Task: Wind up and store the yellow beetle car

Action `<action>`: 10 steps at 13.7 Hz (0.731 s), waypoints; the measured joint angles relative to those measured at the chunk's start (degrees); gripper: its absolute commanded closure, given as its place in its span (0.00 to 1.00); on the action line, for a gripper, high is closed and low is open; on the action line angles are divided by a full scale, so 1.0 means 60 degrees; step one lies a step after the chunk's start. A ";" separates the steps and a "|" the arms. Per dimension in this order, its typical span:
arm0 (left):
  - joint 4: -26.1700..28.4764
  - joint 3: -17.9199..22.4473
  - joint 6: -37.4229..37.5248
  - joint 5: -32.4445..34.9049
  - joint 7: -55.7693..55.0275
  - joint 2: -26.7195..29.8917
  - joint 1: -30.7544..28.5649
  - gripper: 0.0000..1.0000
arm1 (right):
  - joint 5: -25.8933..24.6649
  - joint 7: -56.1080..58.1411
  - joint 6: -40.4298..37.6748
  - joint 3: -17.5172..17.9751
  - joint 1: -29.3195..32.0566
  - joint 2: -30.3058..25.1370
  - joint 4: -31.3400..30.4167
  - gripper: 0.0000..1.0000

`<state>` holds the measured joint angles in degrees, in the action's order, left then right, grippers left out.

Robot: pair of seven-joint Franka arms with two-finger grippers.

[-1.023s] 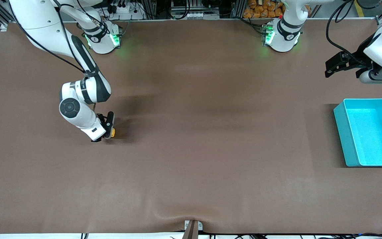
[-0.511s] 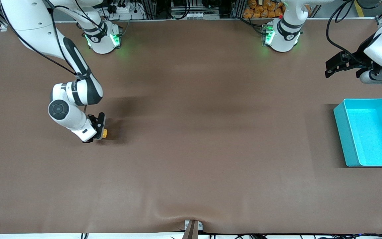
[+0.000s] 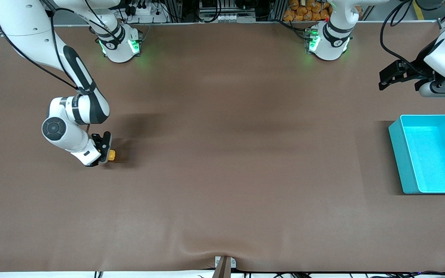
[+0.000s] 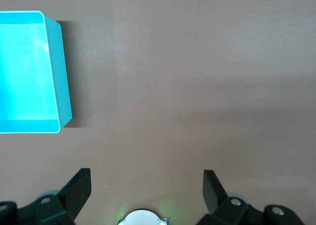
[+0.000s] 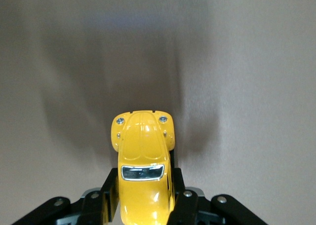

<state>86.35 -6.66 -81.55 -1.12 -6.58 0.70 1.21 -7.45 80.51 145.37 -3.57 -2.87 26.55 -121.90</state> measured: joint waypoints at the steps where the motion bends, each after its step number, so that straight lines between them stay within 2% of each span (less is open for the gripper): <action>1: 0.0000 0.0000 0.0000 0.0000 0.0000 0.0000 0.0000 0.00 | -0.0123 0.0000 0.0001 0.0000 0.0085 0.0000 0.0000 1.00; 10: 0.0000 0.0001 0.0000 0.0000 0.0000 0.0000 0.0000 0.00 | -0.0658 0.0382 0.0064 -0.0004 0.1025 0.0039 0.0033 1.00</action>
<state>86.35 -6.66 -81.55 -1.12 -6.58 0.70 1.20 -11.40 82.80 145.75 -3.60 3.27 26.79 -121.70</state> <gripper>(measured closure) 0.000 0.546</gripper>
